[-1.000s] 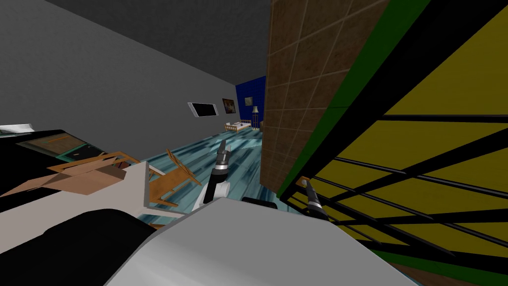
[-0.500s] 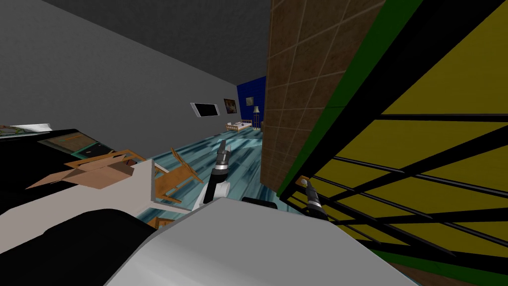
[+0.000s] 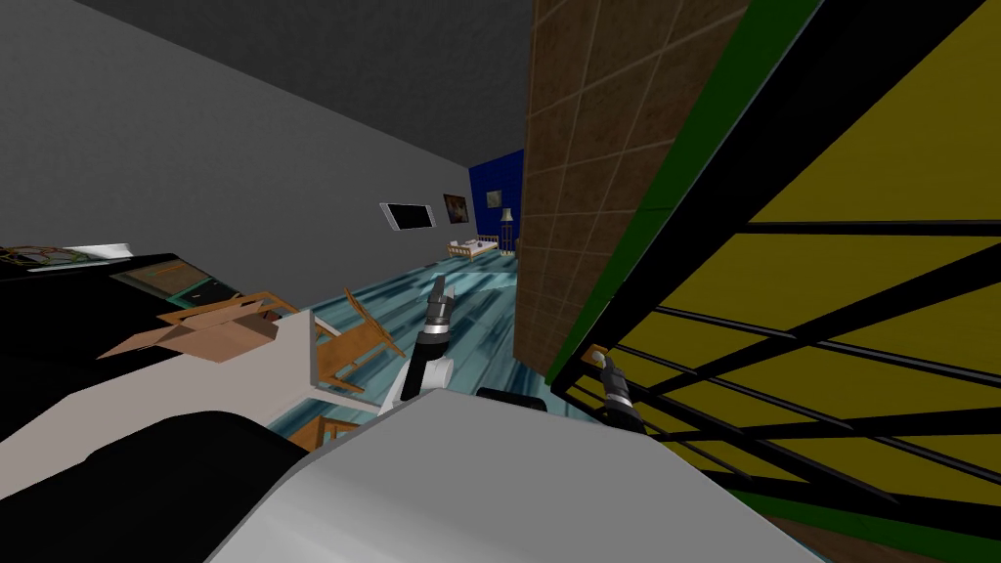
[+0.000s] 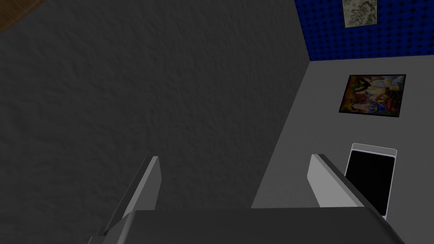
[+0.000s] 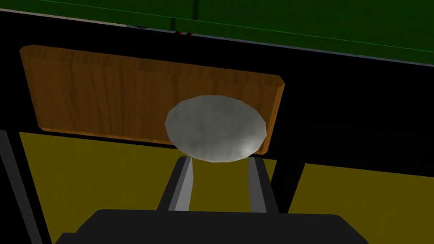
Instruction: Pull the door open
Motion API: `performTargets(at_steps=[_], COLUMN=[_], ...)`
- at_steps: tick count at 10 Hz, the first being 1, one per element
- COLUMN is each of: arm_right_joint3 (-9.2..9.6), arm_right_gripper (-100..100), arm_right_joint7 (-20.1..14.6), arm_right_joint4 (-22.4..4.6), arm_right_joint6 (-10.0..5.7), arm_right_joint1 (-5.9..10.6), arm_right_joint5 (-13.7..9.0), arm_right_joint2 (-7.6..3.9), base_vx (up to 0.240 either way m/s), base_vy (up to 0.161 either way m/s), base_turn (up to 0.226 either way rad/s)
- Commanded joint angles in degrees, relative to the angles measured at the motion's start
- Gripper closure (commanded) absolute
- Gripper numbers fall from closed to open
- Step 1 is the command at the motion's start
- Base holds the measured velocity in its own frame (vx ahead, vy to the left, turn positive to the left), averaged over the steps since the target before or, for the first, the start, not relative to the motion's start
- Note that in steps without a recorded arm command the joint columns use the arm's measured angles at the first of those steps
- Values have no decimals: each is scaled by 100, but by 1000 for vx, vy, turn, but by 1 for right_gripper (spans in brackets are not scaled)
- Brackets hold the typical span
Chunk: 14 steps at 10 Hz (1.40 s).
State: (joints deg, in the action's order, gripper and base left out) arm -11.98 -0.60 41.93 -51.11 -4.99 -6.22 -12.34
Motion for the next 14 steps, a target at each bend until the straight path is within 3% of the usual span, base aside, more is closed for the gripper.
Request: performTargets(at_steps=[1, 3, 8, 12, 13, 14], arm_right_joint3=[95, 231, 368, 573, 517, 534], arm_right_gripper=[100, 100, 100, 100, -100, -100], arm_right_joint7=[-199, -567, -1150, -1829, -1875, -1983], arm_right_joint4=[-2, -41, -80, -138, -92, -77], arm_right_joint6=[-28, -31, -33, -36, 96, 97], arm_right_joint1=[29, 69, 109, 168, 92, 94], arm_right_joint5=[-29, -244, -459, -781, -861, -917], arm_right_joint2=[33, -11, -55, -120, -113, -100], base_vx=[-35, -46, -39, -50, -47, -43], base_vy=[-7, -10, -5, -12, -21, -17], base_turn=[31, 51, 26, 48, 31, 9])
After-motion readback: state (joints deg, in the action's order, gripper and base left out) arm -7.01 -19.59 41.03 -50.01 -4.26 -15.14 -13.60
